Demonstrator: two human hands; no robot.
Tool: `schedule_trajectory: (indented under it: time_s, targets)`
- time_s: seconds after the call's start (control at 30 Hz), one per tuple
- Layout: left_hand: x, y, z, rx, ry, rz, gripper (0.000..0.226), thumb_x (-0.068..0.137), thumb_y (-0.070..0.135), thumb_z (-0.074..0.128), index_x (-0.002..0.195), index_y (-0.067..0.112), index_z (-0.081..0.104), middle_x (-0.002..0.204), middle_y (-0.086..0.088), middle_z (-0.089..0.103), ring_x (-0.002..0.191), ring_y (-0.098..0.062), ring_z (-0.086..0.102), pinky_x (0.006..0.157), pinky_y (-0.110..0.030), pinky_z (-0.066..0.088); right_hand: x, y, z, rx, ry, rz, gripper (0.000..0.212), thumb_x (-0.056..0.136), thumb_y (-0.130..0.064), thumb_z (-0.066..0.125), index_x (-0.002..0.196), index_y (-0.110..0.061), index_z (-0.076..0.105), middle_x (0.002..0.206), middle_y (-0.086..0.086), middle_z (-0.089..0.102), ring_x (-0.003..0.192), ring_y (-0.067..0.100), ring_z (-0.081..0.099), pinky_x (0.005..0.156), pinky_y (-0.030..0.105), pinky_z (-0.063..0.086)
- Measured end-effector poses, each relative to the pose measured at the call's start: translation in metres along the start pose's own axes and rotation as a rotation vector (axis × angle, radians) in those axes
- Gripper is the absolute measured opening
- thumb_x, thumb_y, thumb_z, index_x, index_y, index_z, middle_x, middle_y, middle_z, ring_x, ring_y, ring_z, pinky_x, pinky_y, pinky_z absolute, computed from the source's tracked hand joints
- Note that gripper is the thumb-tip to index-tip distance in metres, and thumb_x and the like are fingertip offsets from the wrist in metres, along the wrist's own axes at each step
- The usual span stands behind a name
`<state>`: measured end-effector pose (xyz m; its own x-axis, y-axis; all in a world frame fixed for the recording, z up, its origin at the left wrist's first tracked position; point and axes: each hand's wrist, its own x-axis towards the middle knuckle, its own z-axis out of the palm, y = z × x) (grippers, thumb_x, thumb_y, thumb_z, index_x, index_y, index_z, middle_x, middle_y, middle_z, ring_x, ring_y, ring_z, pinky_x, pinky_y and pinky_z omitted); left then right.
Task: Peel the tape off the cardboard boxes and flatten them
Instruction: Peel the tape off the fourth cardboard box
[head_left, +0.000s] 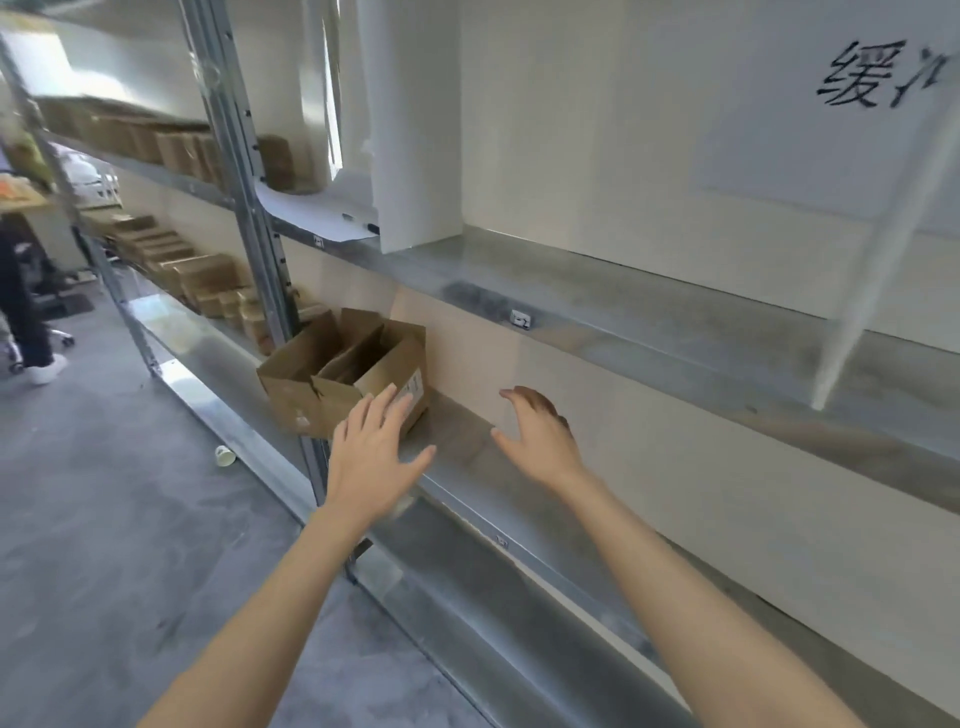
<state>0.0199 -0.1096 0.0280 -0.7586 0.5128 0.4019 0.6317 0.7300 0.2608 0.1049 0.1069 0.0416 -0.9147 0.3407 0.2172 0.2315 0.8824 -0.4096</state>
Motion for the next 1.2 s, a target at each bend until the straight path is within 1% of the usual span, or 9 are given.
schedule_trajectory:
  time_s: [0.17,0.37,0.57,0.8,0.9,0.97,1.03,1.07,1.2]
  targets:
    - [0.052,-0.046,0.008,-0.035,0.005,-0.043,0.08,0.081,0.069,0.031,0.149,0.027,0.04,0.157,0.004,0.034,0.147,-0.021,0.023,0.117,-0.042,0.021,0.072,-0.025,0.021,0.008,-0.027,-0.031,0.059,0.095,-0.033,0.055,0.148,-0.019,0.034,0.156,0.002,0.029,0.144,0.019,0.024,0.11,0.036,0.028]
    - [0.092,-0.087,0.027,-0.08,-0.044,-0.025,0.066,0.09,0.062,0.048,0.147,0.029,0.041,0.155,0.006,0.038,0.145,-0.018,0.028,0.118,-0.04,0.019,0.12,-0.04,0.048,0.041,-0.066,-0.046,0.061,0.096,-0.038,0.054,0.15,-0.021,0.031,0.154,0.0,0.033,0.142,0.019,0.029,0.112,0.034,0.028]
    - [0.139,-0.117,0.047,-0.151,-0.105,0.042,0.062,0.089,0.055,0.057,0.144,0.028,0.045,0.147,0.008,0.048,0.137,-0.015,0.041,0.116,-0.04,0.026,0.148,-0.043,0.071,0.083,-0.054,0.118,0.061,0.097,-0.04,0.053,0.15,-0.023,0.03,0.155,-0.002,0.031,0.143,0.017,0.028,0.115,0.036,0.028]
    - [0.171,-0.145,0.069,-0.238,-0.228,0.122,0.06,0.089,0.048,0.058,0.143,0.026,0.045,0.143,0.006,0.052,0.13,-0.015,0.049,0.112,-0.04,0.029,0.159,-0.053,0.088,0.102,-0.028,0.303,0.059,0.096,-0.039,0.053,0.15,-0.027,0.03,0.155,-0.002,0.032,0.142,0.017,0.029,0.114,0.032,0.027]
    - [0.18,-0.146,0.072,-0.269,-0.27,0.068,0.057,0.09,0.042,0.059,0.141,0.022,0.045,0.123,0.004,0.064,0.111,-0.017,0.06,0.107,-0.041,0.032,0.152,-0.054,0.095,0.12,-0.041,0.374,0.058,0.096,-0.038,0.052,0.149,-0.029,0.03,0.154,-0.003,0.033,0.142,0.017,0.03,0.115,0.033,0.027]
    - [0.183,-0.143,0.075,-0.288,-0.265,0.042,0.053,0.089,0.034,0.061,0.138,0.022,0.047,0.096,0.006,0.068,0.091,-0.017,0.063,0.101,-0.039,0.033,0.147,-0.051,0.098,0.121,-0.066,0.409,0.057,0.097,-0.038,0.051,0.149,-0.029,0.031,0.154,-0.003,0.033,0.142,0.017,0.029,0.115,0.036,0.026]
    - [0.184,-0.14,0.077,-0.28,-0.272,0.037,0.051,0.087,0.025,0.062,0.136,0.023,0.047,0.074,0.009,0.063,0.076,-0.016,0.06,0.099,-0.037,0.033,0.145,-0.048,0.1,0.108,-0.092,0.435,0.056,0.097,-0.037,0.052,0.148,-0.029,0.032,0.154,-0.003,0.034,0.142,0.017,0.03,0.115,0.036,0.026]
    - [0.185,-0.14,0.077,-0.276,-0.269,0.042,0.051,0.087,0.023,0.063,0.135,0.024,0.048,0.071,0.009,0.061,0.073,-0.016,0.06,0.098,-0.036,0.033,0.144,-0.046,0.101,0.101,-0.099,0.443,0.056,0.097,-0.037,0.052,0.148,-0.029,0.032,0.153,-0.003,0.035,0.141,0.017,0.031,0.115,0.037,0.027]
    - [0.184,-0.138,0.074,-0.332,-0.274,0.058,0.05,0.087,0.022,0.066,0.134,0.027,0.051,0.078,0.009,0.062,0.082,-0.015,0.061,0.1,-0.032,0.03,0.146,-0.041,0.104,0.117,-0.086,0.459,0.054,0.097,-0.038,0.052,0.147,-0.029,0.033,0.152,-0.003,0.036,0.14,0.018,0.032,0.115,0.038,0.027]
